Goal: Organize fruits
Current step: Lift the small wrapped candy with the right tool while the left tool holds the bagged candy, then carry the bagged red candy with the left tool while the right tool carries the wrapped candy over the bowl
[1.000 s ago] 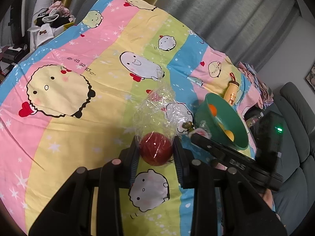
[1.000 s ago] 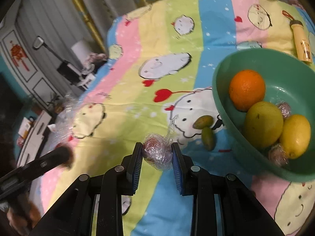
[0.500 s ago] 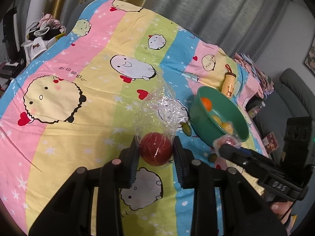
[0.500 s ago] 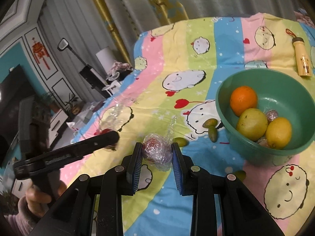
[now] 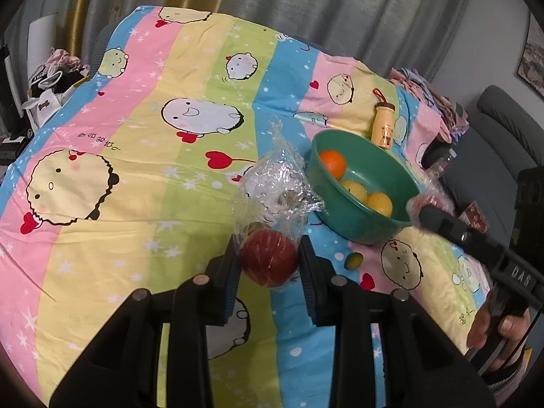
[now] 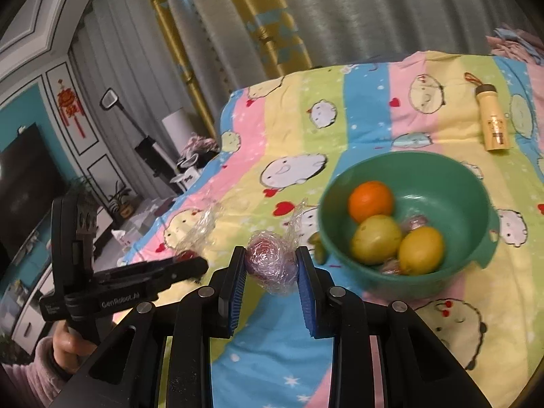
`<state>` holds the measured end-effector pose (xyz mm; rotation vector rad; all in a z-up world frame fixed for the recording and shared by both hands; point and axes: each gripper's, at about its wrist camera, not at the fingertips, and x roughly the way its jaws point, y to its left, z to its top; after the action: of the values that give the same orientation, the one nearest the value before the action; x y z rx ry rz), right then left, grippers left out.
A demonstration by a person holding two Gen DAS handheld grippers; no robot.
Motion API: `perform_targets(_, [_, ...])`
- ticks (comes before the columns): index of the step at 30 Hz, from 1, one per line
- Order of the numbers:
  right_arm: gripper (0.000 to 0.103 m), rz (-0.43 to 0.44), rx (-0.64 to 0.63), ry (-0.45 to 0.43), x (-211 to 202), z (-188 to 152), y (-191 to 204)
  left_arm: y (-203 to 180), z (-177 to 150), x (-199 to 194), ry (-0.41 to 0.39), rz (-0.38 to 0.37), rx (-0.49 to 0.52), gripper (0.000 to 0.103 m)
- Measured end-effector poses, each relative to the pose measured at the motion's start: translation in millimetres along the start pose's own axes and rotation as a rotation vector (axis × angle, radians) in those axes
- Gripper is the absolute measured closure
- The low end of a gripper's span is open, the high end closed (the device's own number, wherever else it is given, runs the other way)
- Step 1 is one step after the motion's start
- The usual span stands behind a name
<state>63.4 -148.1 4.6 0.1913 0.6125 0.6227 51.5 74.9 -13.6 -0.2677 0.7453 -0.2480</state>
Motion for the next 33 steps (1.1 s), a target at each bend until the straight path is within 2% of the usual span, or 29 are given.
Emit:
perform_targets(11, [0.072, -0.023, 0.038, -0.064, -13, 18, -30, -18, 0, 13, 0.012, 0.03, 0.047, 0.071])
perform_targets(18, [0.072, -0.017, 0.068, -0.08, -7, 27, -49, -26, -3, 22, 0.026, 0.042, 0.072, 0.071])
perform_targets(23, [0.072, -0.07, 0.072, -0.09, -3, 31, -67, -30, -2, 24, 0.029, 0.008, 0.064, 0.071])
perform_targets(27, [0.072, -0.121, 0.1, -0.08, -4, 30, -89, -38, 3, 21, 0.002, -0.029, 0.069, 0.071])
perform_targets(30, [0.072, -0.139, 0.115, -0.083, -5, 34, -103, -47, 11, 22, -0.007, -0.075, 0.068, 0.071])
perform_targets(33, [0.072, -0.157, 0.116, -0.082, -4, 37, -111, -60, 25, 32, 0.003, -0.082, 0.085, 0.071])
